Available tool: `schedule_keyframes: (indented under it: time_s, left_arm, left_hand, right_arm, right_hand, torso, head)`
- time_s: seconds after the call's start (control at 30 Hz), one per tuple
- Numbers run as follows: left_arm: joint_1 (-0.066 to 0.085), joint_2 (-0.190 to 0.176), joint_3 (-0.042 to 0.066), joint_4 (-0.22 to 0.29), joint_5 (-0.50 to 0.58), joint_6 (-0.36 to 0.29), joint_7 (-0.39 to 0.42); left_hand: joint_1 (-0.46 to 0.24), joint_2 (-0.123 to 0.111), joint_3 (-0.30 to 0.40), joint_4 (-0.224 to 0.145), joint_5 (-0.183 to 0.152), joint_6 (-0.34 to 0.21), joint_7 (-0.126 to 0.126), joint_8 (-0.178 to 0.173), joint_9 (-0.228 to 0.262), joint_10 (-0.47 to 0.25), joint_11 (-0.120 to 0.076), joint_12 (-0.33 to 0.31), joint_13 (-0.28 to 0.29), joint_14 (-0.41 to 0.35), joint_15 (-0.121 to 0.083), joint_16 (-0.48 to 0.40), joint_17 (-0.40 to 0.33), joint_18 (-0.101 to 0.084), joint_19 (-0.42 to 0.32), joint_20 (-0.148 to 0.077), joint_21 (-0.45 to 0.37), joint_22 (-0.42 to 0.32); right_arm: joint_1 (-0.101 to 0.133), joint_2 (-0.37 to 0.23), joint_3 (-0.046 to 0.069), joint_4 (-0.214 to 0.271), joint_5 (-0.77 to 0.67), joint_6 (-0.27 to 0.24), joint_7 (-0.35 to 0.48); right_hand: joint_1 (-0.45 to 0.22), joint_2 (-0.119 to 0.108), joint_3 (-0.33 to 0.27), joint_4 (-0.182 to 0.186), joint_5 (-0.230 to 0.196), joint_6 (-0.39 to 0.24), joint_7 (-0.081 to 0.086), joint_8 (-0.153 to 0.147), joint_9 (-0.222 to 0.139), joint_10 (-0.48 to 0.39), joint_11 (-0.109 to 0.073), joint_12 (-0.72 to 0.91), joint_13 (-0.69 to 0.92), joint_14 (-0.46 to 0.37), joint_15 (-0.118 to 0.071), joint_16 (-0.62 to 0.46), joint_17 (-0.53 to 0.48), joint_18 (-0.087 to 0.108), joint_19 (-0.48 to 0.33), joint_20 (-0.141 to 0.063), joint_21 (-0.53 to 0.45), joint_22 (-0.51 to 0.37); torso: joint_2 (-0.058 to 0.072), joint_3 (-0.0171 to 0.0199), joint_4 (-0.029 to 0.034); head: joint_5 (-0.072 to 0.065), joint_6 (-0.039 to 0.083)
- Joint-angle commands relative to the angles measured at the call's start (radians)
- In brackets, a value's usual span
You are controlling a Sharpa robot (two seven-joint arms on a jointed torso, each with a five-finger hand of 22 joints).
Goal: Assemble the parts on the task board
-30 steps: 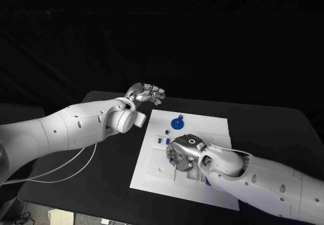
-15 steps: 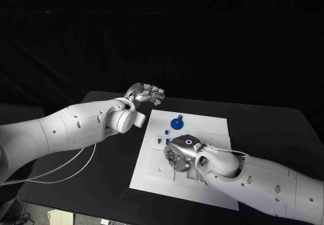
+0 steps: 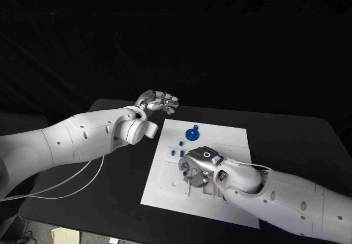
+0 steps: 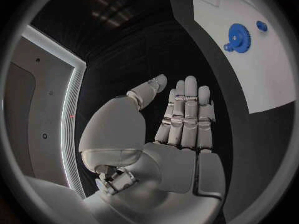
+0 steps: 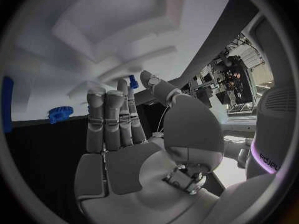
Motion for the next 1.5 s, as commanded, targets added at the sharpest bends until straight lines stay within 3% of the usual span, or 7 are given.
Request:
schedule_keyframes:
  time_s: [0.03, 0.27, 0.37, 0.63, 0.87, 1.23, 1.5]
  left_arm:
    - [0.002, 0.001, 0.001, 0.000, 0.005, 0.002, 0.003]
    - [0.002, 0.000, 0.001, -0.003, 0.005, 0.004, 0.002]
    - [0.002, 0.000, 0.001, -0.003, 0.005, 0.003, 0.003]
    - [0.002, -0.006, 0.001, -0.003, 0.005, 0.003, 0.003]
    - [0.002, -0.008, 0.000, -0.001, 0.005, 0.001, 0.003]
    - [0.002, -0.009, 0.000, 0.002, 0.005, 0.003, 0.005]
    - [0.002, -0.012, 0.000, 0.001, 0.005, 0.003, 0.004]
  left_hand:
    - [0.003, 0.006, 0.000, -0.004, 0.002, -0.004, 0.000, 0.004, 0.001, 0.006, 0.001, -0.003, -0.001, 0.006, -0.001, -0.004, 0.001, 0.016, 0.006, 0.001, -0.006, 0.001]
    - [0.003, 0.006, 0.000, -0.004, 0.002, -0.004, 0.000, 0.004, 0.001, 0.005, 0.001, -0.003, -0.001, 0.006, 0.000, -0.004, 0.002, 0.015, 0.006, 0.001, -0.007, 0.002]
    - [0.003, 0.006, 0.000, -0.004, 0.001, -0.004, 0.000, 0.004, 0.001, 0.005, 0.001, -0.003, -0.001, 0.006, 0.000, -0.005, 0.002, 0.015, 0.006, 0.001, -0.007, 0.002]
    - [0.004, 0.007, 0.000, -0.004, 0.001, -0.004, 0.000, 0.004, 0.001, 0.005, 0.001, -0.004, -0.001, 0.006, 0.000, -0.005, 0.003, 0.015, 0.006, 0.001, -0.007, 0.002]
    - [0.005, 0.006, 0.000, -0.004, 0.001, -0.004, 0.000, 0.004, 0.001, 0.005, 0.001, -0.004, -0.001, 0.006, 0.000, -0.006, 0.003, 0.015, 0.006, 0.001, -0.007, 0.002]
    - [0.005, 0.006, 0.000, -0.005, 0.000, -0.003, 0.000, 0.005, 0.001, 0.005, 0.001, -0.004, -0.001, 0.007, 0.000, -0.007, 0.004, 0.015, 0.006, 0.001, -0.008, 0.002]
    - [0.006, 0.006, 0.000, -0.005, 0.000, -0.003, 0.000, 0.005, 0.001, 0.005, 0.001, -0.004, -0.001, 0.007, 0.000, -0.008, 0.005, 0.015, 0.006, 0.001, -0.008, 0.003]
  right_arm:
    - [-0.003, -0.010, -0.003, 0.006, 0.021, -0.075, -0.004]
    - [-0.003, -0.059, 0.000, 0.058, 0.057, -0.157, 0.001]
    - [-0.002, -0.090, 0.015, 0.087, 0.075, -0.161, 0.009]
    - [0.027, -0.202, 0.090, 0.171, 0.143, -0.097, 0.031]
    - [0.082, -0.266, 0.091, 0.160, 0.175, 0.012, 0.048]
    - [0.083, -0.260, 0.090, 0.082, 0.065, 0.064, -0.001]
    - [0.082, -0.251, 0.073, 0.067, 0.056, 0.092, -0.004]
  right_hand:
    - [-0.010, -0.018, -0.030, -0.003, 0.016, -0.029, 0.011, -0.012, -0.006, -0.047, 0.020, -0.002, -0.011, -0.006, 0.015, 0.004, 0.001, 0.085, -0.011, 0.003, -0.002, 0.021]
    - [-0.009, -0.028, -0.069, -0.005, 0.057, -0.046, 0.017, -0.016, -0.010, -0.079, 0.031, 0.005, -0.033, -0.018, 0.024, 0.010, 0.000, 0.085, -0.019, 0.007, -0.006, 0.019]
    - [-0.001, -0.028, -0.070, -0.004, 0.065, -0.044, 0.016, -0.014, -0.010, -0.074, 0.029, 0.009, -0.035, -0.015, 0.023, 0.014, 0.000, 0.085, -0.015, 0.006, -0.005, 0.019]
    - [0.016, -0.023, -0.062, 0.010, 0.066, -0.036, 0.012, -0.007, -0.009, -0.050, 0.021, 0.020, -0.038, -0.001, 0.014, 0.025, -0.002, 0.085, 0.000, 0.001, 0.003, 0.019]
    - [-0.003, -0.023, -0.093, 0.018, 0.090, -0.045, 0.017, -0.009, -0.013, -0.044, 0.019, 0.020, -0.046, 0.000, 0.013, 0.031, -0.004, 0.085, 0.002, -0.002, 0.010, 0.021]
    - [0.007, -0.026, -0.108, 0.021, 0.056, -0.054, 0.008, -0.009, -0.018, -0.061, 0.027, 0.007, -0.065, -0.020, 0.021, 0.030, -0.008, 0.085, -0.019, 0.003, 0.003, 0.019]
    - [0.014, -0.029, -0.099, 0.031, 0.017, -0.055, -0.004, -0.007, -0.020, -0.064, 0.029, 0.008, -0.077, -0.026, 0.023, 0.034, -0.011, 0.085, -0.025, 0.007, 0.001, 0.020]
  torso:
    - [0.000, 0.0007, 0.0003]
    - [0.000, 0.0017, -0.0004]
    - [-0.001, 0.0020, -0.0020]
    - [0.000, 0.0026, -0.0039]
    - [-0.001, 0.0028, -0.0050]
    - [0.000, 0.0037, -0.0037]
    - [0.001, 0.0024, -0.0025]
  head:
    - [-0.002, 0.002]
    - [-0.004, 0.007]
    - [-0.006, 0.010]
    - [-0.023, 0.027]
    - [-0.033, 0.034]
    - [-0.038, 0.039]
    - [-0.039, 0.035]
